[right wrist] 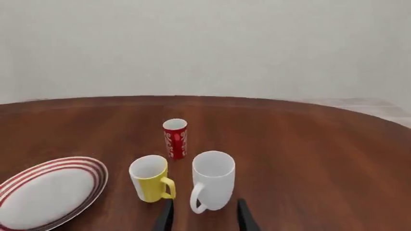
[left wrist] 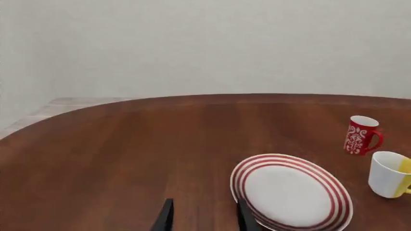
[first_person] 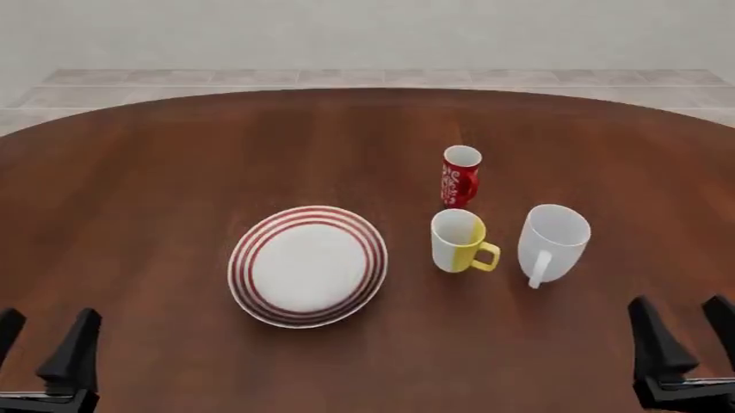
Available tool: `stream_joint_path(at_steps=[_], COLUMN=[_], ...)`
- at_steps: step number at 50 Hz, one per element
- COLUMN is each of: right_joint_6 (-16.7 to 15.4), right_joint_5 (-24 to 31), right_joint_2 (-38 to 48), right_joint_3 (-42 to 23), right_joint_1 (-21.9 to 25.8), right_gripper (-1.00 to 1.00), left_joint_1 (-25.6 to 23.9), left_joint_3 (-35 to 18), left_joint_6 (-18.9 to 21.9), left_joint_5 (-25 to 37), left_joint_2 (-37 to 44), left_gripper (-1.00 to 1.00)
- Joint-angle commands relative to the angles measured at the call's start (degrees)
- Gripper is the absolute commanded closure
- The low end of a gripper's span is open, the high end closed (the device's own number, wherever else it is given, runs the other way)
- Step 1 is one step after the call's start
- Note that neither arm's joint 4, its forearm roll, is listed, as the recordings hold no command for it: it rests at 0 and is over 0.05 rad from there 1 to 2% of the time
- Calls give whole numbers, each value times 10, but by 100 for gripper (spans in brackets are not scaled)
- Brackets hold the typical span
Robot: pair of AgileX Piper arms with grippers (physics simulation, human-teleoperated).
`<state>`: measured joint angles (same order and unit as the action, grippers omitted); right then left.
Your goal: Pick up the red mug and put it on the plate
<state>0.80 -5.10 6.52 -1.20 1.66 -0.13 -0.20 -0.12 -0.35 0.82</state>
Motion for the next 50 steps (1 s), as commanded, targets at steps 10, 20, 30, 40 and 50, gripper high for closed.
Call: stream_joint_path(at_steps=[10,20,30,40,50], right_joint_6=[1,1,12,-60,-58], right_joint_5=[17,13,11,48,117], right_joint_2=[-21,-14,31,151,270], right_joint_3=[9,10,-18,-133,-270], right_joint_1=[-4,-8,-8,23,63], right_gripper=[-100,-100,-100,-100,-100], left_joint_1=[1,-1,-1,-1,-1], left_joint_3=[0,0,-1,-1,-1], left_joint_6=[3,7,7,7,6], left_joint_5=[3,4,5,4,4], left_joint_2=[-5,-6,-6,-6,-7], left_gripper=[-100,-100,-100,-100,-100])
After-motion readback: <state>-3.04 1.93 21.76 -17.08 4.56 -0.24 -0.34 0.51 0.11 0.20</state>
